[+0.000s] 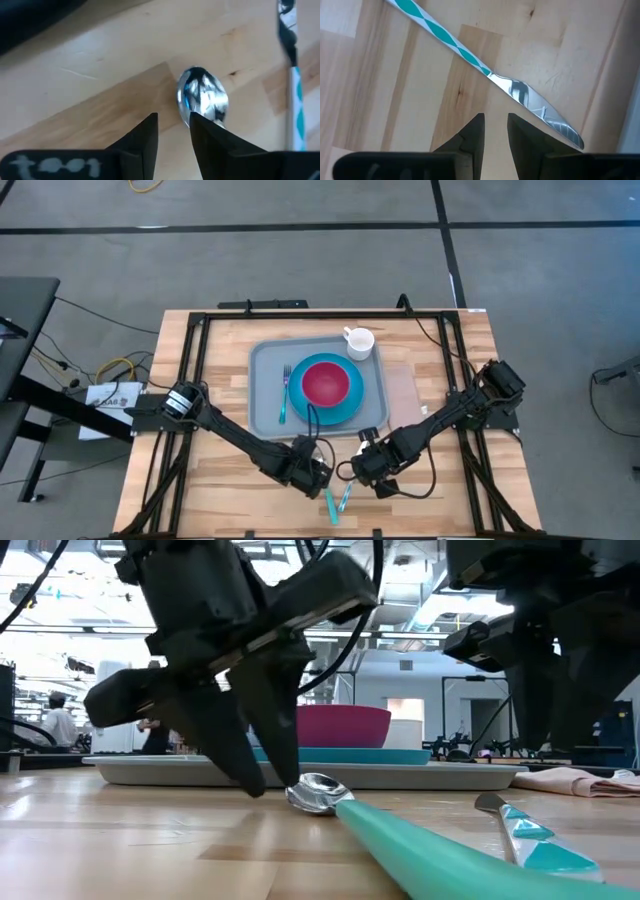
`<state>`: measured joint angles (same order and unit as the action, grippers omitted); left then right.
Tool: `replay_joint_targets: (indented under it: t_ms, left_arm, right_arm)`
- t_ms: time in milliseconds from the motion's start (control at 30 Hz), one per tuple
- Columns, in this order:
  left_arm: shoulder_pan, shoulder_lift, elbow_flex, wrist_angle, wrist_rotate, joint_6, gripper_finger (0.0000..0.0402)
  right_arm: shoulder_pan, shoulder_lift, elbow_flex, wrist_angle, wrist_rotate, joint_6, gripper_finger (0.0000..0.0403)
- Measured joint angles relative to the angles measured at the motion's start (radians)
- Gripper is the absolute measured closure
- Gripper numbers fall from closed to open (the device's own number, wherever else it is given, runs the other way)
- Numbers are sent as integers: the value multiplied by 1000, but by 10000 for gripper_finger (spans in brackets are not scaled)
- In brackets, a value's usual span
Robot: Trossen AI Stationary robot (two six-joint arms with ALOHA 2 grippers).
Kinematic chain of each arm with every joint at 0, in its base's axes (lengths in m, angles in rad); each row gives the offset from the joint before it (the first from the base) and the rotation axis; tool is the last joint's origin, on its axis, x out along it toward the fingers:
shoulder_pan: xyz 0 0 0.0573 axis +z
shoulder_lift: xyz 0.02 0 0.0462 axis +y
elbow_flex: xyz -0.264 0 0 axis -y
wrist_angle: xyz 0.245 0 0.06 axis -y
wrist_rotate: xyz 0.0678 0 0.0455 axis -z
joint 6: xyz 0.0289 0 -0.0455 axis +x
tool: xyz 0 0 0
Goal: Set up tray
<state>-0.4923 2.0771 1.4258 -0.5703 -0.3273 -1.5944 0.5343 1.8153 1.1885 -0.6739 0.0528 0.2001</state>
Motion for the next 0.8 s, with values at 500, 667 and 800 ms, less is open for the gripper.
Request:
replay_joint_targets:
  t_ms: [500, 667, 800]
  left_arm:
    - [1, 2, -10, 13, -43, -5, 301]
    - [2, 2, -10, 35, -55, -6, 301]
    - [3, 2, -10, 38, -66, -7, 301]
  right_arm:
    - [0, 0, 0, 0, 0, 0, 324]
    - [0, 0, 0, 0, 0, -1, 324]
    - [0, 0, 0, 0, 0, -1, 324]
